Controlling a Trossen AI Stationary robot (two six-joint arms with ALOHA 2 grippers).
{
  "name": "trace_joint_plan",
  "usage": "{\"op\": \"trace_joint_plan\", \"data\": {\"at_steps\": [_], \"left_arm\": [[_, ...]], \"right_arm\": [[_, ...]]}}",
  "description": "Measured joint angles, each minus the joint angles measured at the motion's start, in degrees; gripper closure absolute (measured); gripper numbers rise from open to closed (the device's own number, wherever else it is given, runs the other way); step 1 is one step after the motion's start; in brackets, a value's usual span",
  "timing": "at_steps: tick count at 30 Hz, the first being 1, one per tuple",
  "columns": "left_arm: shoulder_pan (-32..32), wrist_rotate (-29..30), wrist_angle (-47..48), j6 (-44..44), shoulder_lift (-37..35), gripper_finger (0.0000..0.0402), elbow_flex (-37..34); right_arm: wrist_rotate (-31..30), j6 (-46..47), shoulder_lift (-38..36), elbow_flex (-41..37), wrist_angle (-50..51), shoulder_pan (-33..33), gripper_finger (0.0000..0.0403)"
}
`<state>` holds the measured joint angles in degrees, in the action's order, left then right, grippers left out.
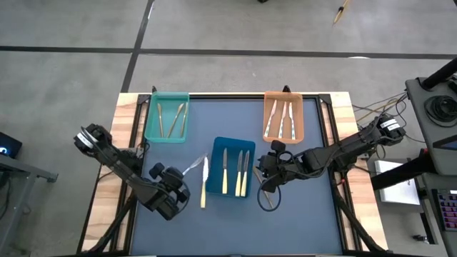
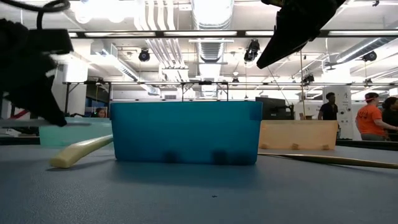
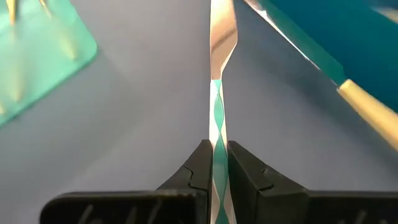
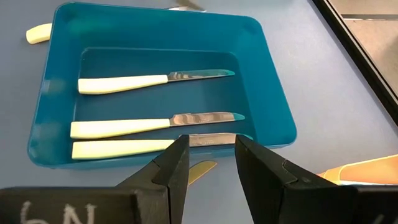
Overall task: Sort silverware by color (type)
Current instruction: Put the blue and white knife into the orange bin
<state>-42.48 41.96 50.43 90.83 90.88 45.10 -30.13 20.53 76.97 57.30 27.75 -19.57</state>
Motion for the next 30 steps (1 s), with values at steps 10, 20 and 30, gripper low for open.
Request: {"op": "trace_joint_plan", "data": {"at_steps": [10,20,30], "left_arm": [[0.41,8.29,4.60,-0.18,-8.90,0.0389,1.19],[0.59,22.43,10.57,-9.88,-11.32,0.0389,10.24],[1.29,31.27,0.99,-46.04,-10.28,0.0387,24.29]], "right_arm": [[-1.61,-0.69,0.00,0.00,-3.54,-0.01,0.0282],[-2.42,-2.44,0.00,0.00,-6.10,0.11,0.0282],[-2.48,-11.29,0.00,-1.93,-18.59,0.09,0.0282]]}}
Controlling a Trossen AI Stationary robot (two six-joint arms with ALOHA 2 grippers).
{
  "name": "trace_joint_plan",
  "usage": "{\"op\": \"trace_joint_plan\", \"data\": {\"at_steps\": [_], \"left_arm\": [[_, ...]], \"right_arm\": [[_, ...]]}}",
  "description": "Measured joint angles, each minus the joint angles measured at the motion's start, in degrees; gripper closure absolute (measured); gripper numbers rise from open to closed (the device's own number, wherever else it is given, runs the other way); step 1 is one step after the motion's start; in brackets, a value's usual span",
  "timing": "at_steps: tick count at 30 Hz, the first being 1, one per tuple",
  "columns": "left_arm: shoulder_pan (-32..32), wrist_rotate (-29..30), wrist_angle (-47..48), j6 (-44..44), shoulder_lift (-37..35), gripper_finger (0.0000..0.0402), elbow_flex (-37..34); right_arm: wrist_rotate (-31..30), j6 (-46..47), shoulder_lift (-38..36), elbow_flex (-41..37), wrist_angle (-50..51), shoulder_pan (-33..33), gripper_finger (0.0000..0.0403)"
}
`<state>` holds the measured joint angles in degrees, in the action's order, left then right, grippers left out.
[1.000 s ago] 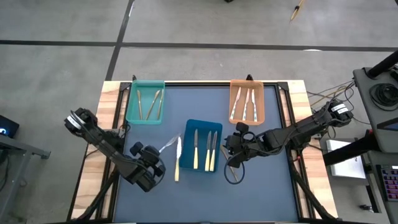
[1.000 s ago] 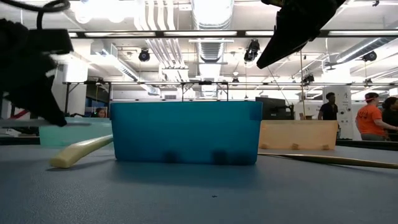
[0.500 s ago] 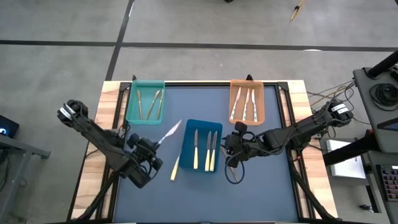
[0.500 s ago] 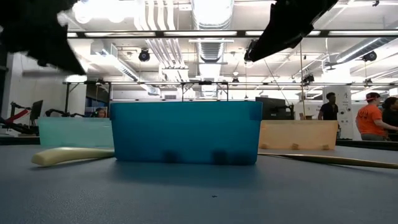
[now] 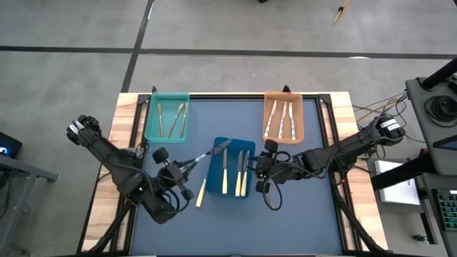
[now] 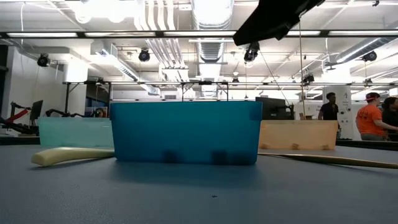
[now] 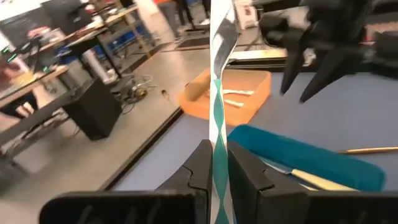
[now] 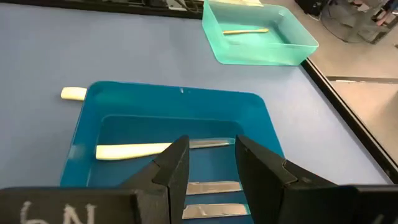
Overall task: Sort silverware by color (type)
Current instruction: Put the blue and white knife into the orange bin
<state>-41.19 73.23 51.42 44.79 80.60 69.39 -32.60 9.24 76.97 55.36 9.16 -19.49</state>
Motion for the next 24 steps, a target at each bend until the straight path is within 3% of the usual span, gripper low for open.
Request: {"op": "trace_joint_plan", "data": {"at_steps": [8,13,19,24], "left_arm": [[0.40,-6.40,-1.58,-26.99,0.00,0.0386,15.60],[1.85,-6.22,-5.42,-42.03,0.00,0.0385,20.27],[7.73,-4.69,-6.27,-44.87,-0.02,0.0385,18.97],[11.84,-4.57,-9.78,-44.10,-0.02,0.0385,13.34]], "right_arm": [[0.03,-0.27,0.00,-0.14,-0.05,0.00,0.0282],[0.05,0.05,-0.26,-0.16,0.96,-0.02,0.0282],[0.03,0.56,-0.68,0.12,-3.24,-0.02,0.0282],[0.05,-0.90,-0.20,-2.59,-18.56,-0.02,0.0282]]}}
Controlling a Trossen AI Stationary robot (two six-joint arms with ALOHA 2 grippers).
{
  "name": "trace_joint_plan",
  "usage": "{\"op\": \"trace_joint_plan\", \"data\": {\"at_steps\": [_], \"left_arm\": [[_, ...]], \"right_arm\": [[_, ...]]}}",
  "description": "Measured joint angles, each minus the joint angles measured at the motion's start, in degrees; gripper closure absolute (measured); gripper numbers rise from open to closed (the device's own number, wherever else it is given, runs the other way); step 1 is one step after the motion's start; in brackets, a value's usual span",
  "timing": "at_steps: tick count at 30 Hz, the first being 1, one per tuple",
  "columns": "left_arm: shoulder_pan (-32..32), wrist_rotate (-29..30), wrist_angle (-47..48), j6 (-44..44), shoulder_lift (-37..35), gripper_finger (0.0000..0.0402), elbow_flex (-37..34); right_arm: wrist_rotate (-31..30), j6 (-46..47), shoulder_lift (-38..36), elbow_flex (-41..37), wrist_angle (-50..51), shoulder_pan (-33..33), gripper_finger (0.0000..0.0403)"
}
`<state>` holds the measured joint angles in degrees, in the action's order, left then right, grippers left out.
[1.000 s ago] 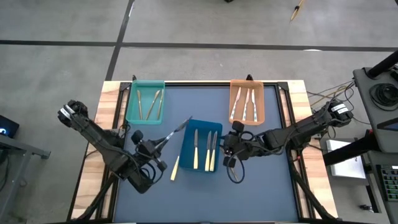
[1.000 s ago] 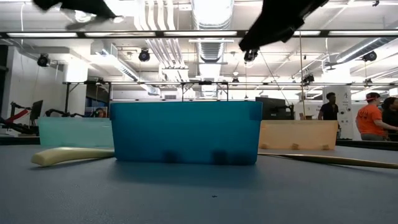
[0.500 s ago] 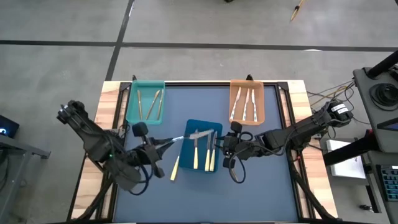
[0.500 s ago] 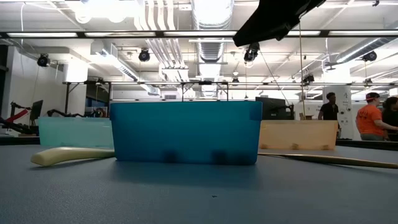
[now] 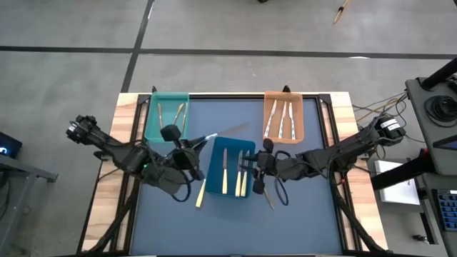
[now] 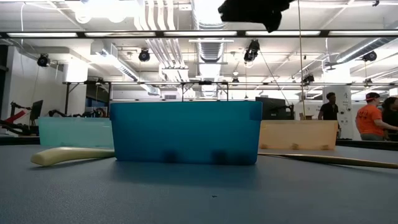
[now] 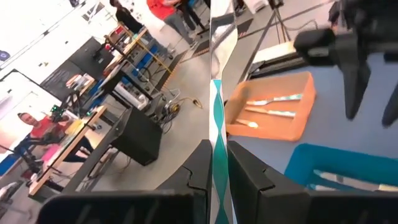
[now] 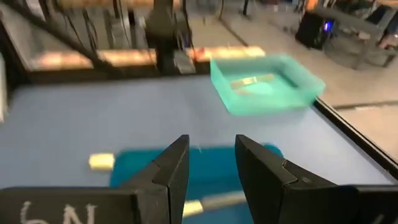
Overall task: Sort silverware by color (type)
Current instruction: Put the blue and white knife into the orange bin
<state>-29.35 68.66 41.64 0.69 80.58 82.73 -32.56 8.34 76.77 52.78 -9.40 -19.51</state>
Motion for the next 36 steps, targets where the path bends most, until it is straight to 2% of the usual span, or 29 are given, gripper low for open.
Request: {"op": "trace_joint_plan", "data": {"at_steps": [9,13,20,28,36], "left_arm": [[0.60,0.22,-12.11,0.00,0.04,0.0385,-9.84],[0.90,2.77,-20.32,-0.02,0.04,0.0385,-13.56],[1.25,3.40,-34.40,-0.19,0.02,0.0385,-18.61],[1.74,3.17,-44.75,0.43,1.15,0.0385,-21.87],[2.57,2.80,-49.48,-0.29,7.14,0.0385,-20.97]], "right_arm": [[0.39,8.08,0.26,-14.45,-42.68,0.42,0.0282],[1.33,11.22,0.26,-17.87,-54.34,1.10,0.0282],[1.46,19.49,0.26,-17.09,-53.89,3.03,0.0264],[1.42,14.10,0.26,-13.78,-53.51,3.06,0.0220],[0.90,11.28,0.26,-10.09,-48.00,4.72,0.0213]]}}
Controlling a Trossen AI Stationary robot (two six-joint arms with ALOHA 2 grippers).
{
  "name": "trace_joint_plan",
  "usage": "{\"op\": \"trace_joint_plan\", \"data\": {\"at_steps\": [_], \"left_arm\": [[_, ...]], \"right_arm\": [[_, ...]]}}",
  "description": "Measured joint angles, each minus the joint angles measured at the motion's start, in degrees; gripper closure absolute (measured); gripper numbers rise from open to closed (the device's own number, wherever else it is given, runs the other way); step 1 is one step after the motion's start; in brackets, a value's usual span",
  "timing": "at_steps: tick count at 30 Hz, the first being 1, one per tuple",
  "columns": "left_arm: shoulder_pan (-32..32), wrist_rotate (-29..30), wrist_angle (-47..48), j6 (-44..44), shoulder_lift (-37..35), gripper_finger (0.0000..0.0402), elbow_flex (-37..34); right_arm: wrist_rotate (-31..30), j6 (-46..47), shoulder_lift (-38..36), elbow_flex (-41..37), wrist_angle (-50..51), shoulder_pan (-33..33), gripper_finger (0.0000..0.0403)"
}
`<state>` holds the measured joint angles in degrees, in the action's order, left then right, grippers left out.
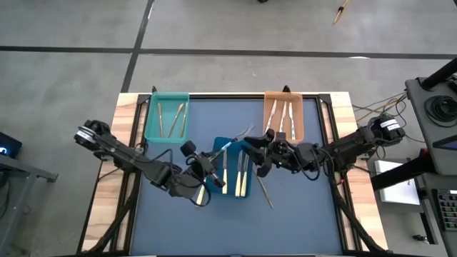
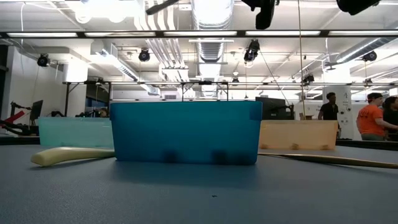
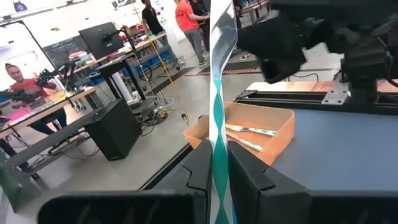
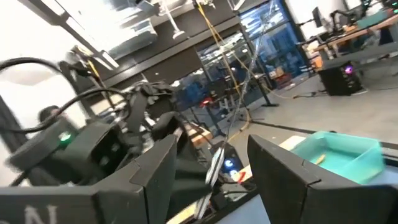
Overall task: Sort silverware by color (type)
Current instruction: Put the blue and white knife into the orange bin
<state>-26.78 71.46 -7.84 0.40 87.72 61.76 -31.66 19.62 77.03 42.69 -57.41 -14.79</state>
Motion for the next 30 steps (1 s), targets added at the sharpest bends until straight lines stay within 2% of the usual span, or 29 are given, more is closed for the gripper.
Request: {"op": "trace_joint_plan", "data": {"at_steps": [15,19,26,30], "left_arm": [[1.68,1.13,-0.34,-4.74,9.00,0.0384,8.23],[1.87,1.44,-0.24,-5.46,9.60,0.0384,8.78],[1.92,1.40,-0.32,-5.46,9.62,0.0384,8.71],[1.98,1.39,-0.26,-5.55,9.60,0.0384,8.71]], "right_arm": [[0.11,-2.70,0.00,0.21,1.00,1.44,0.0219],[0.04,-2.93,0.00,0.21,1.18,1.51,0.0262],[-0.31,-5.83,0.00,0.21,1.31,1.51,0.0382],[-0.03,-6.06,0.00,0.21,1.20,1.49,0.0392]]}}
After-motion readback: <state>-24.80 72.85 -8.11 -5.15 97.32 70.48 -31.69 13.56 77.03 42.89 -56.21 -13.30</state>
